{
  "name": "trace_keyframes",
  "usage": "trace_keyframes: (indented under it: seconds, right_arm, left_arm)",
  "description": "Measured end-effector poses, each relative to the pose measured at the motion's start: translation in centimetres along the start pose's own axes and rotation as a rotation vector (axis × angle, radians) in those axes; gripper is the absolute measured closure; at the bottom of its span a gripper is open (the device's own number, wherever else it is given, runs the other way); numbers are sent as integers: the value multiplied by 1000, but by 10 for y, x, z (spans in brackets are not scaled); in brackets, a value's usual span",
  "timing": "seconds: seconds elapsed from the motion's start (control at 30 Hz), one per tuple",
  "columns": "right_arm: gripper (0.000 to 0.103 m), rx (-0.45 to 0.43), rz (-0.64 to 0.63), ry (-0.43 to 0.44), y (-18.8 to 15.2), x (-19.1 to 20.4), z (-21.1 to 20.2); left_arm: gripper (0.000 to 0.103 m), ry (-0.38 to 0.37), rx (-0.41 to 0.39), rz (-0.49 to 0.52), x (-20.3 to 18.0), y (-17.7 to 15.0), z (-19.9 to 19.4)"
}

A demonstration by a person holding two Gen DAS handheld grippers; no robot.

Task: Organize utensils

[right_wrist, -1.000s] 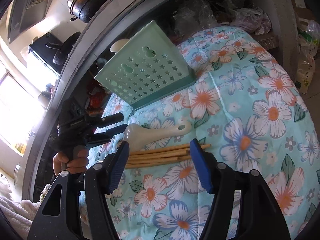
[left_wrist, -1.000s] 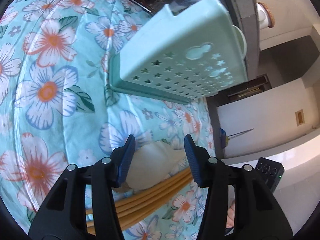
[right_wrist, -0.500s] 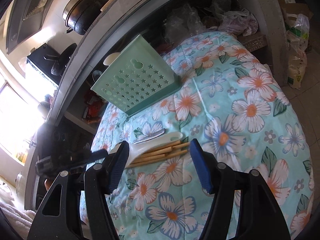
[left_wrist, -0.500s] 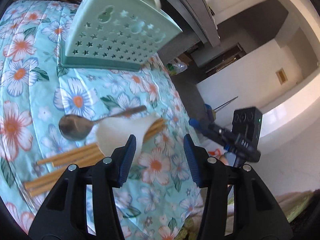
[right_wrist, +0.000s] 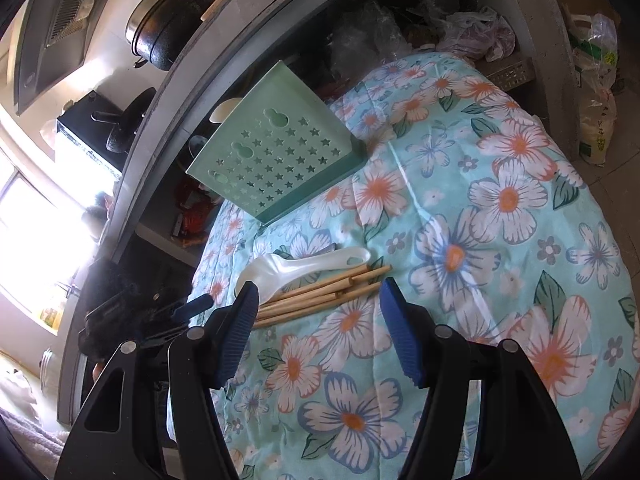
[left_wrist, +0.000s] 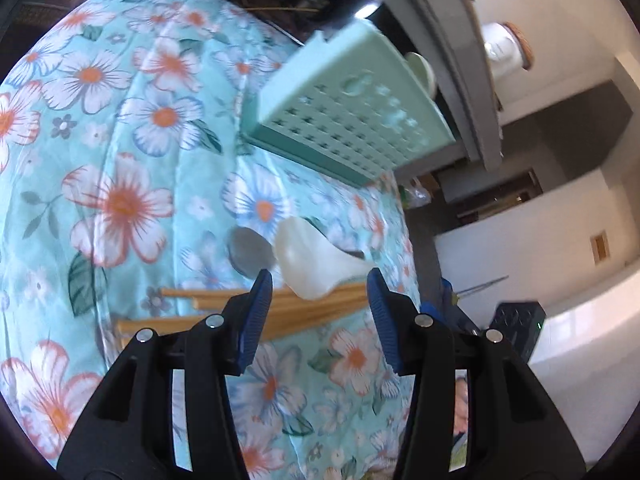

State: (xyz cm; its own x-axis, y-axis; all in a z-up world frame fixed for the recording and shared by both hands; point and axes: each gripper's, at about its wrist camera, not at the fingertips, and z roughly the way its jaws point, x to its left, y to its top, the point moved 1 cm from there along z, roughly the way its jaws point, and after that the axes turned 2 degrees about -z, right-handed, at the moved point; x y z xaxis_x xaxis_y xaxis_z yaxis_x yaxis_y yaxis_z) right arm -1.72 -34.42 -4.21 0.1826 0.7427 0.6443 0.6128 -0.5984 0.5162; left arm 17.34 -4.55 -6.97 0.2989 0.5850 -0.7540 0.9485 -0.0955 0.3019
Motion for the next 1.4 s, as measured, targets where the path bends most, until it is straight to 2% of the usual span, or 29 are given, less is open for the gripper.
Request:
trace_keyframes:
  seconds: [0.17,0.5,0.7,0.8,0.9,1.0,1.13,1.27,1.4]
  right_arm:
    - [41,-4,4,1,0,-1,-1]
    - [41,7,13,7,0,-5,5]
    - [41,4,9,-3,0,-4,5]
    - [41,-3,0,-17,-1,-2,3]
    - [41,-14,-20,-32,0,3,0]
    - [41,-19,-67,-47,2,11,0]
    - [41,-12,-179,-66,10,34,8]
    - [41,50,-345,-85,21,60,41]
    - [41,138,-489,-127,27,78,83]
  left_arm:
    - [66,96,24,15,0,13,18]
    - [77,158,106,10,6,19,42]
    - [92,195,106,21,9,17,52]
    - [97,181,63,17,6,17,48]
    - [100,135,11,8,2,19,33]
    - [103,102,-50,-2,1,24,9]
    - [103,105,-169,-4,2,28,-33]
    - [103,111,-288,-8,7,30,-74]
    - [103,136,-361,-24,15,32,-100]
